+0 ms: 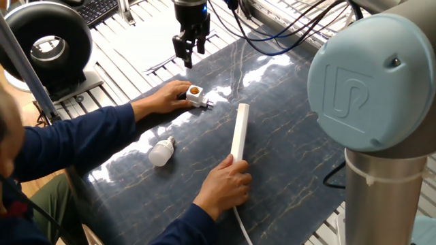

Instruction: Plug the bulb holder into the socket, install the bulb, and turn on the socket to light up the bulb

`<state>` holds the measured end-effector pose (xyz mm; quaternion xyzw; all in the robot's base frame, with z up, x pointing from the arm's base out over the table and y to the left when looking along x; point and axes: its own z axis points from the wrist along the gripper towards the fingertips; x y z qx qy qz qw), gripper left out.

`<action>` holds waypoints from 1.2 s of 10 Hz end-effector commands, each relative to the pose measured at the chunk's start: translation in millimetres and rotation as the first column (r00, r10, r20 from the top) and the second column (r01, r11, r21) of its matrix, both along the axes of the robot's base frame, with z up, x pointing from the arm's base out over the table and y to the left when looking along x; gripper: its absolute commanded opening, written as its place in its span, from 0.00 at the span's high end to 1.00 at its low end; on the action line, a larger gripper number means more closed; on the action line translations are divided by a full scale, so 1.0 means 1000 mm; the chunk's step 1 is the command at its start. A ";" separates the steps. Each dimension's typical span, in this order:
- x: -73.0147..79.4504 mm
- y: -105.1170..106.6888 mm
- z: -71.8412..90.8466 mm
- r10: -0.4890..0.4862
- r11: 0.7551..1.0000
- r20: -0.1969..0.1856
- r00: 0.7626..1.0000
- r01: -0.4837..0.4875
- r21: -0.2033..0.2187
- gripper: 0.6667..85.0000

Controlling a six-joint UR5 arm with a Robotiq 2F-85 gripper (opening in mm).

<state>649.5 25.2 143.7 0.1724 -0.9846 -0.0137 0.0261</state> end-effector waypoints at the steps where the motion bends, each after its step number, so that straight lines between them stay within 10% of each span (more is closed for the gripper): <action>1: 0.013 0.000 0.001 -0.055 0.998 0.048 0.997 0.055 0.002 0.28; 5: 0.013 0.011 -0.006 -0.063 0.998 0.037 0.997 0.062 0.017 0.28; 12: 0.021 0.029 -0.067 0.010 1.000 0.058 0.998 -0.011 0.021 0.27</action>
